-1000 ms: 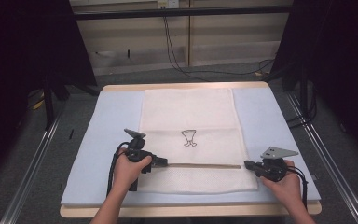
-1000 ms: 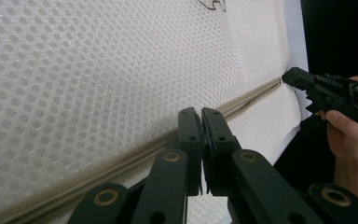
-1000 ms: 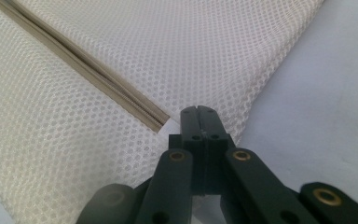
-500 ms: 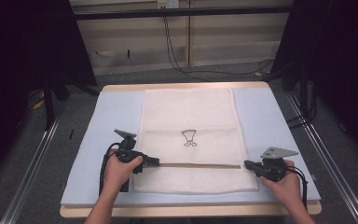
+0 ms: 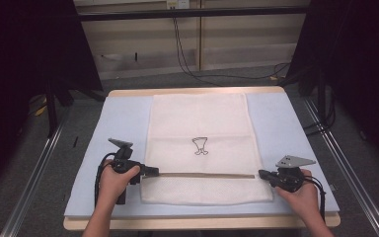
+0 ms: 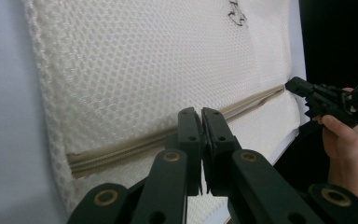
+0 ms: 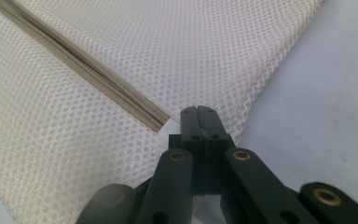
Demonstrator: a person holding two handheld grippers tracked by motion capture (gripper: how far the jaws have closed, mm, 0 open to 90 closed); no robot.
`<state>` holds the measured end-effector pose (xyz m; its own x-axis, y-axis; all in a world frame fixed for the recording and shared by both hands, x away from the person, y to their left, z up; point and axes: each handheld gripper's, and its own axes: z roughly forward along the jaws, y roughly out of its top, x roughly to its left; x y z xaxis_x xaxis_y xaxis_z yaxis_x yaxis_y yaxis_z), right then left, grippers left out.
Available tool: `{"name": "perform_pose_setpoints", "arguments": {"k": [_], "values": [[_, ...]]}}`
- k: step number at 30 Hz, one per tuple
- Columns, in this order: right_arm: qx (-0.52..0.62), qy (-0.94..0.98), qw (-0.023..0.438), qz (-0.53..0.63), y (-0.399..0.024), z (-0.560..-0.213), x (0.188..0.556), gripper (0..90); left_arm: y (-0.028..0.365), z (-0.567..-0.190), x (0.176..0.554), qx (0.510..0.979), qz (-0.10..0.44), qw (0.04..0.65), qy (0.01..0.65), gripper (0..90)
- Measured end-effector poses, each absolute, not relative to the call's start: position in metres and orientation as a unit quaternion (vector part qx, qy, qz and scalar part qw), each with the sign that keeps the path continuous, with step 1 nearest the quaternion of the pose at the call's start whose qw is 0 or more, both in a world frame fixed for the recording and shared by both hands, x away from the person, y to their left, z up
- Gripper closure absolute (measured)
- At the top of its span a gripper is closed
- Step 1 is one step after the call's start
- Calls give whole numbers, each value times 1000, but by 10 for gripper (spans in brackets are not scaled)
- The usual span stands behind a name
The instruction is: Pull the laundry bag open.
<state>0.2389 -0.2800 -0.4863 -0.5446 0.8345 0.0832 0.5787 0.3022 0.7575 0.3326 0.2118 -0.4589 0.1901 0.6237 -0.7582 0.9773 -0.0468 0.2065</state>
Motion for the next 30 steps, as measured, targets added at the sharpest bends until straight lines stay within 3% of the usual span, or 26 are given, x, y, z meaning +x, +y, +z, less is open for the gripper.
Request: {"name": "perform_pose_setpoints", "arguments": {"k": [11, 30], "values": [[447, 790, 166, 386, -280, -486, 239, 900, 236, -457, 331, 666, -217, 369, 611, 872], [445, 791, 166, 387, -281, -486, 239, 900, 264, -463, 327, 663, -215, 364, 618, 868]]}}
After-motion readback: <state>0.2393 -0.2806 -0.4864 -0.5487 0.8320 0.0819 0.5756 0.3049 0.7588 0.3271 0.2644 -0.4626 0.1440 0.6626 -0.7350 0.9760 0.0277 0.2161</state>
